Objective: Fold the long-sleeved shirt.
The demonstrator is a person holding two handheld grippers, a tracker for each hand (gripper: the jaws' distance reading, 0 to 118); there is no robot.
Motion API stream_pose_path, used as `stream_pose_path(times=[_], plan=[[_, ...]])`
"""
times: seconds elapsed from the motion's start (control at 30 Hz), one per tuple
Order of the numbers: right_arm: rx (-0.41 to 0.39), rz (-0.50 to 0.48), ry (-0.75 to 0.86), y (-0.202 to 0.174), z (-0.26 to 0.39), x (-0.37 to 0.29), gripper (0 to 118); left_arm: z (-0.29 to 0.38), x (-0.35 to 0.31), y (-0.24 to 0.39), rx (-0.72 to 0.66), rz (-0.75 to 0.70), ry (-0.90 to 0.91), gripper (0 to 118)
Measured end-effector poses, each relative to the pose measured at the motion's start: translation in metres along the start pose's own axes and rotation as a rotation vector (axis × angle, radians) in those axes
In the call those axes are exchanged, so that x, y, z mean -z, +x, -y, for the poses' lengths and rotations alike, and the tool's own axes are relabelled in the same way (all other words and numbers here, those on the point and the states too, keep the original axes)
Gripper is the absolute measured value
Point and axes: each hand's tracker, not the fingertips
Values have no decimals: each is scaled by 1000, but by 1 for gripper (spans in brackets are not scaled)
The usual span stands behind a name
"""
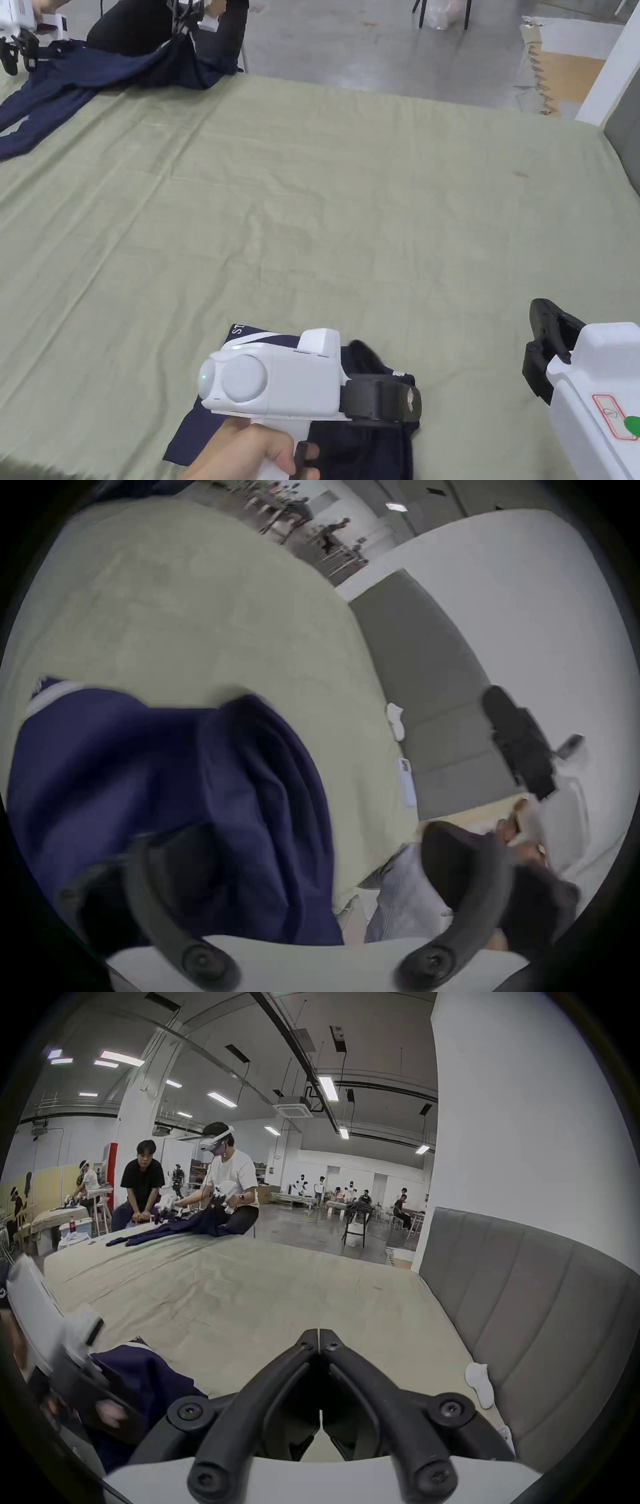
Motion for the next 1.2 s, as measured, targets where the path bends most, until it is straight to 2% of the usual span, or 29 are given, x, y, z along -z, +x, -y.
stream_pose_path(times=[0.13,0.2,0.27,0.3,0.33,0.37,0.4,0.43,0.5,0.53,0.6,0.67,0.73,0.8,0.83,0.9,0.97,1.1,1.17,1.2], plan=[[8,-3,9,1,1,-4,0,-14,-76,-2,34,23,173,111],[23,-4,14,1,3,-4,0,-21,-101,-13,-8,-40,245,111],[40,-13,11,0,6,-3,0,-27,-108,-37,-60,-71,231,111],[41,-13,9,-1,8,-3,0,-28,-104,-50,-109,-69,195,105],[43,-14,5,-1,10,-3,0,-27,-95,-57,-159,-42,162,91],[45,-19,2,-2,11,-3,0,-23,-85,-67,-182,-16,134,71],[48,-20,-2,-2,13,-4,0,-17,-69,-75,-212,-11,101,41],[49,-21,-6,-2,15,-4,0,-11,-50,-79,-228,-20,49,29],[46,-17,-16,-1,18,-5,0,6,-10,-76,-202,-48,-44,25],[42,-15,-19,0,19,-7,0,14,11,-75,-196,-20,-102,18],[35,-6,-26,3,22,-11,0,27,46,-65,-230,25,-156,15],[28,2,-38,7,25,-15,0,33,69,-53,-202,-18,-170,8],[19,10,-42,9,27,-19,0,32,81,-44,-198,-52,-201,8],[8,19,-52,8,28,-21,0,28,72,-28,-156,-17,-190,8],[15,16,-50,8,28,-23,0,25,59,-18,-141,35,-148,8],[46,-12,-42,3,25,-22,0,16,22,-4,-94,50,-76,7],[71,-97,-49,-9,22,-16,0,9,-23,0,-35,28,25,7],[66,-356,-183,-62,42,17,0,0,-110,-32,-40,-50,175,7],[38,-459,-300,-93,66,37,0,-2,-132,-59,-11,-174,208,7],[1,-498,-354,-109,81,46,0,-4,-139,-75,-42,-233,185,7]])
